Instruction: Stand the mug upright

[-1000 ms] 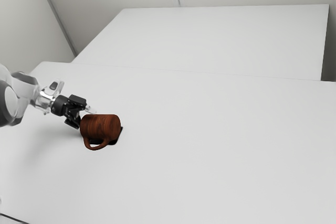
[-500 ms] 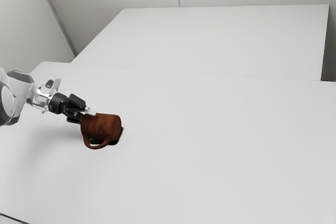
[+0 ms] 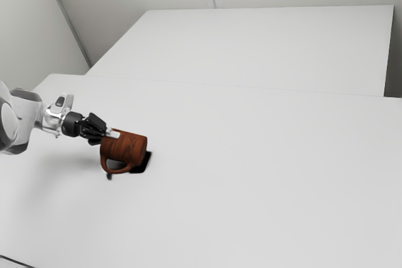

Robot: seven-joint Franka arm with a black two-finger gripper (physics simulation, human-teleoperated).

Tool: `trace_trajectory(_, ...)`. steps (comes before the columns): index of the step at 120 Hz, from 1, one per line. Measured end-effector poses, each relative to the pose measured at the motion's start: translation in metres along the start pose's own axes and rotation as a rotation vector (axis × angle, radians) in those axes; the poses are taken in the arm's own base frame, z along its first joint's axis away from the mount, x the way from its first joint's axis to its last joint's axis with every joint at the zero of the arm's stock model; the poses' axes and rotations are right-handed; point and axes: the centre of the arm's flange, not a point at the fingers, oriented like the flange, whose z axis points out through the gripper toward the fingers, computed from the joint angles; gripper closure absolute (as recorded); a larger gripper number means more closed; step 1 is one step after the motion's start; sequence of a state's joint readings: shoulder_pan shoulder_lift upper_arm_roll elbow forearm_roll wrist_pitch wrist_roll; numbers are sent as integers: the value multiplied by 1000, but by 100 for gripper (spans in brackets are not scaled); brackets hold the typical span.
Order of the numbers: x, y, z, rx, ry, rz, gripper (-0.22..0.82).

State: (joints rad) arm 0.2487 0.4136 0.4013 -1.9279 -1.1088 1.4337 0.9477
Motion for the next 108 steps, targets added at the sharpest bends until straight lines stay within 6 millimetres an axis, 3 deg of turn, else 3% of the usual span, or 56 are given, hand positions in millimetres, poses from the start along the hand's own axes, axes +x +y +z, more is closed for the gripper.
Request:
trace_trajectory(21,-6,21,-1,-21,25,36,78)
trace_trajectory(36,8,62,8,79,15,92,78)
trace_trajectory(60,21,127,42,412,-73,101,78)
trace_trajectory(76,12,145,68,579,-83,39,79)
trace_trajectory(93,8,160,81,767,-66,0,79)
trace_trajectory(108,1,160,97,893,-37,-29,79)
